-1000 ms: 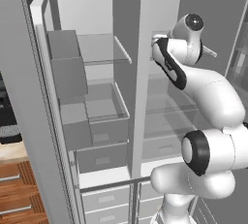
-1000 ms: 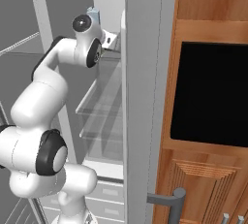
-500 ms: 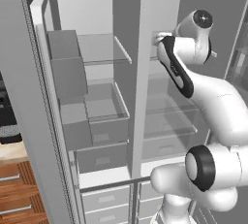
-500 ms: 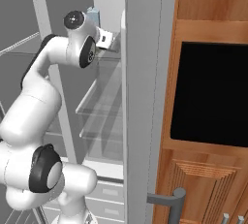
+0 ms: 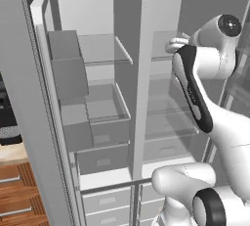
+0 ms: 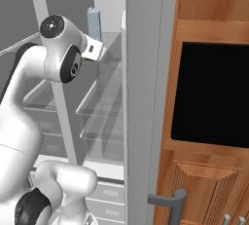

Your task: Take the lemon wedge from the fridge and place it on the plate with fish on the dining counter.

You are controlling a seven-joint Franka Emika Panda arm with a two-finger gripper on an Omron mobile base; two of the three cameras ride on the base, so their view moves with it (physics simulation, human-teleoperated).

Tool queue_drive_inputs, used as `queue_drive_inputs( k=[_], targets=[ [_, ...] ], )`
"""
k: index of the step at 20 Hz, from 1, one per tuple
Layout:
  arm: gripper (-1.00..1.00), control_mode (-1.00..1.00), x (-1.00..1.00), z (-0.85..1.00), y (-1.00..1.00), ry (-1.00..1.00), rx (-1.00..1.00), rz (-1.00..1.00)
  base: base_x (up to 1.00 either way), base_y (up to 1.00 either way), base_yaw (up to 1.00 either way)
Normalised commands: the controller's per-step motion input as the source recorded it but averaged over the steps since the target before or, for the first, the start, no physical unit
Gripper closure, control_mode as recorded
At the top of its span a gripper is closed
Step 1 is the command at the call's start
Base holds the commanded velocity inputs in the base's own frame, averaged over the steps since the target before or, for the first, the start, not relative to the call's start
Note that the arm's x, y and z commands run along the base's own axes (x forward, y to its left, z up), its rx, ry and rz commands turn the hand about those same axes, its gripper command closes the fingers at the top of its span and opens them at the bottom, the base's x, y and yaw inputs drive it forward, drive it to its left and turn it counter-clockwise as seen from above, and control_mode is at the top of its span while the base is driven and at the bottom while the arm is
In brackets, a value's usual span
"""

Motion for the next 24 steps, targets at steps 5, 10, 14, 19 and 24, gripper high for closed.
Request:
queue_drive_inputs(
  k=[5, 10, 14, 19, 24],
  targets=[
    [1.0, -1.0, -1.0, -0.24, 0.07, -0.14, -0.01, -0.01, 0.0, 0.0, 0.0],
    [1.0, -1.0, -0.4, -0.01, 0.0, -0.11, 0.0, 0.0, 0.0, 0.0, 0.0],
    [1.0, -1.0, 0.0, 0.0, 0.0, 0.0, 0.0, 0.0, 0.0, 0.0, 0.0],
    [1.0, 1.0, -0.14, 0.0, 0.0, 0.0, 0.0, 0.0, -0.58, 0.0, 0.01],
    [1.0, 1.0, 0.0, 0.0, 0.0, 0.0, 0.0, 0.0, -1.0, 0.0, 0.07]
  ],
)
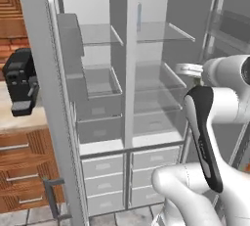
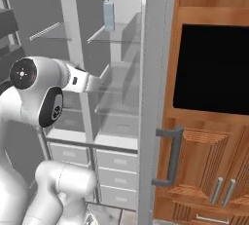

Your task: Take the lemon wedge from the fridge and place it on the plate with fish on the dining counter.

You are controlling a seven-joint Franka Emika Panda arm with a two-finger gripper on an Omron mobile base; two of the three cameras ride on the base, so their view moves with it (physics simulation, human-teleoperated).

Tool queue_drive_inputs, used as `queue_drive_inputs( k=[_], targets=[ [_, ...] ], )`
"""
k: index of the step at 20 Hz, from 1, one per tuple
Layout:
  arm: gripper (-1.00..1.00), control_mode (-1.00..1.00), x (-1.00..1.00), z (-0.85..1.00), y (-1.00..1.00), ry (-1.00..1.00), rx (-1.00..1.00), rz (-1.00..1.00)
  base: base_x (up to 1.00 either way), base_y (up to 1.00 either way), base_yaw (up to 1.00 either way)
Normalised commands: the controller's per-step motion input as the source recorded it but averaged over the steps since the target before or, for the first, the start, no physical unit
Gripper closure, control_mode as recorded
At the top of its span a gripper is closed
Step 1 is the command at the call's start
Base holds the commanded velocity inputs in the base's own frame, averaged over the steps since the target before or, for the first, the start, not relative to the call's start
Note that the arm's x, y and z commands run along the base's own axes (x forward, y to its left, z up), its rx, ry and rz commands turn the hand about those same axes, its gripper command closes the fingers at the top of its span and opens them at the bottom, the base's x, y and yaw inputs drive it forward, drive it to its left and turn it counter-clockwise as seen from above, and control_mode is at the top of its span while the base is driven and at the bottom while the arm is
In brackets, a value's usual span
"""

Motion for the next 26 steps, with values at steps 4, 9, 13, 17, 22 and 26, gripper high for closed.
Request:
queue_drive_inputs(
  k=[4, 9, 13, 17, 22, 26],
  targets=[
    [1.0, 1.0, 0.0, 0.0, 0.0, 0.0, 0.0, 0.0, -1.0, 0.0, 0.2],
    [1.0, 1.0, 0.0, 0.0, 0.0, 0.0, 0.0, 0.0, -1.0, 0.0, 0.41],
    [1.0, 1.0, 0.0, 0.0, 0.0, 0.0, 0.0, 0.0, -1.0, 0.01, 0.53],
    [1.0, 1.0, 0.0, 0.0, 0.0, 0.0, 0.0, 0.0, -1.0, 0.01, 0.56],
    [1.0, 1.0, 0.0, 0.0, 0.0, 0.0, 0.0, 0.0, -0.86, 0.0, 0.7],
    [1.0, 1.0, 0.0, 0.0, 0.0, 0.0, 0.0, 0.0, -0.39, 0.01, 0.89]
  ],
)
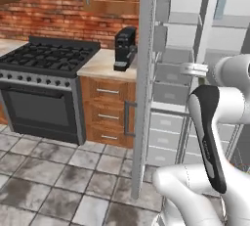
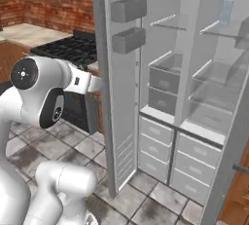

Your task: Take the lemon wedge from the fridge and place it on the plate with fish on the dining counter.

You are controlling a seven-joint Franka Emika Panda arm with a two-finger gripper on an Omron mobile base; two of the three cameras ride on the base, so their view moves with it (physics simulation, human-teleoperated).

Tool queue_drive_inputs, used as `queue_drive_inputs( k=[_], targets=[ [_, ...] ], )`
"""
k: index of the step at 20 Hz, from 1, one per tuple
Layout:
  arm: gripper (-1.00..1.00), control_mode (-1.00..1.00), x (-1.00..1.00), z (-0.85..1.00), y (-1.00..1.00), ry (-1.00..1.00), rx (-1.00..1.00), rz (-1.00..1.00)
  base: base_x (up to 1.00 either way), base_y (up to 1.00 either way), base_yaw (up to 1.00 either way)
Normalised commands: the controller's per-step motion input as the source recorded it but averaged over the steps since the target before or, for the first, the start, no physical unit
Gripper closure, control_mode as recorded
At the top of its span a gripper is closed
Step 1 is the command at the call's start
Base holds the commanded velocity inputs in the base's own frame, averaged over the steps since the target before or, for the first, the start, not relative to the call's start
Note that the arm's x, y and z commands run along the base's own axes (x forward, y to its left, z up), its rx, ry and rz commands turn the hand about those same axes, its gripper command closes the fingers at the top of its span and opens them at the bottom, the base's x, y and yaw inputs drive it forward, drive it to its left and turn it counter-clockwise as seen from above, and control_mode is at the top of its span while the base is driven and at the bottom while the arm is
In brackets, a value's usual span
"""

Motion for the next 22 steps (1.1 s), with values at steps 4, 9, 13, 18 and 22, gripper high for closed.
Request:
queue_drive_inputs(
  k=[4, 9, 13, 18, 22],
  targets=[
    [1.0, 1.0, 0.0, 0.0, 0.0, 0.0, 0.0, 0.0, -0.23, 0.08, 0.92],
    [1.0, 1.0, 0.0, 0.0, 0.0, 0.0, 0.0, 0.0, -0.2, 0.07, 0.93],
    [1.0, 1.0, 0.0, 0.0, 0.0, 0.0, 0.0, 0.0, -0.18, 0.05, 0.94],
    [1.0, 1.0, 0.0, 0.0, 0.0, 0.0, 0.0, 0.0, -0.01, 0.0, 0.98],
    [1.0, 1.0, 0.0, 0.0, 0.0, 0.0, 0.0, 0.0, 0.26, 0.02, 0.81]
  ],
)
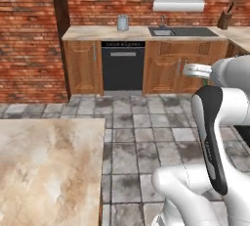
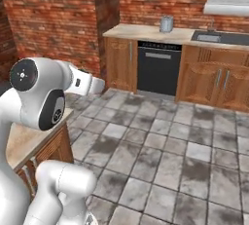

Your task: Take the lemon wedge from the fridge and place it on the plate with fish on the dining counter.

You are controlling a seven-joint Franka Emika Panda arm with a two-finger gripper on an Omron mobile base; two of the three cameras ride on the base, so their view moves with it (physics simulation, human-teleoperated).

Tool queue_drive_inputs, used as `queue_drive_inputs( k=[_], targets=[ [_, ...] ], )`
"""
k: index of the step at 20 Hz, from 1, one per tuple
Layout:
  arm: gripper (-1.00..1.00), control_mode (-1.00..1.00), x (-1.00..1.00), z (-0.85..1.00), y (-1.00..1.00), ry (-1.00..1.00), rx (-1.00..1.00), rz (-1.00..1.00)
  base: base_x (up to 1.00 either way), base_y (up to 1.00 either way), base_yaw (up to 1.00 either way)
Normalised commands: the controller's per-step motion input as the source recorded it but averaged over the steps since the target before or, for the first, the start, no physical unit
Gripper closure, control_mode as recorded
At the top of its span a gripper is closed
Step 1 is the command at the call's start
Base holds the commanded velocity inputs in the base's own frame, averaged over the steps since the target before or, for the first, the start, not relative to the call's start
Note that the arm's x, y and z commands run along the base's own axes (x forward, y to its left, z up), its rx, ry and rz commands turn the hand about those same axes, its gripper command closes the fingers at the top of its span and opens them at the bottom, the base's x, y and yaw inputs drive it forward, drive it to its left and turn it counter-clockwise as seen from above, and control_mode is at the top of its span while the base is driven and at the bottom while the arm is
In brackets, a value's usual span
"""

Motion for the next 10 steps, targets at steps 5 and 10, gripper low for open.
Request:
queue_drive_inputs(
  k=[5, 10],
  targets=[
    [1.0, 1.0, 0.0, 0.0, 0.0, 0.0, 0.0, 0.0, 0.89, -0.13, 0.42],
    [1.0, 1.0, 0.0, 0.0, 0.0, 0.0, 0.0, 0.0, 1.0, -0.56, 0.08]
  ],
)
